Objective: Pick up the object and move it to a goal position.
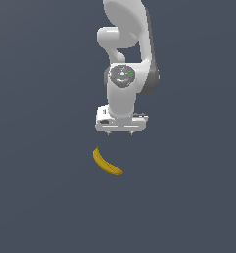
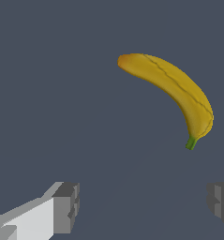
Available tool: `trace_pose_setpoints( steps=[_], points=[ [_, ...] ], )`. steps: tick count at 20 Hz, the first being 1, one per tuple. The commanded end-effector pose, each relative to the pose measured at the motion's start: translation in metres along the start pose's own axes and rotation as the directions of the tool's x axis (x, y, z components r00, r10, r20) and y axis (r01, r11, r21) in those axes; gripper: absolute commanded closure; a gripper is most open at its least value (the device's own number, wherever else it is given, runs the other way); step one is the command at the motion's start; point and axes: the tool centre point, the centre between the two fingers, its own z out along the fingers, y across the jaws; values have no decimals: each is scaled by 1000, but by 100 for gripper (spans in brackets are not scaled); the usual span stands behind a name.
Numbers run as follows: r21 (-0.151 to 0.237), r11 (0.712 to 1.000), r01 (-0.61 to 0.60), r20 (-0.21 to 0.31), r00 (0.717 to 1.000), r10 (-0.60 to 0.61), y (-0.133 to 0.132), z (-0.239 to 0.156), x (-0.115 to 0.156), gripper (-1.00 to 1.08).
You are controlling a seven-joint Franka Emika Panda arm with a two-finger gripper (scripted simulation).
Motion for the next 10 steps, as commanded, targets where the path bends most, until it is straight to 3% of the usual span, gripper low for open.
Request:
trace_pose_setpoints(
  steps=[1,10],
  points=[
    [0,1000,0,0,1000,0,0,0,0,-92],
    [18,999,-32,-43,999,32,-9,-18,9,-92]
  ],
)
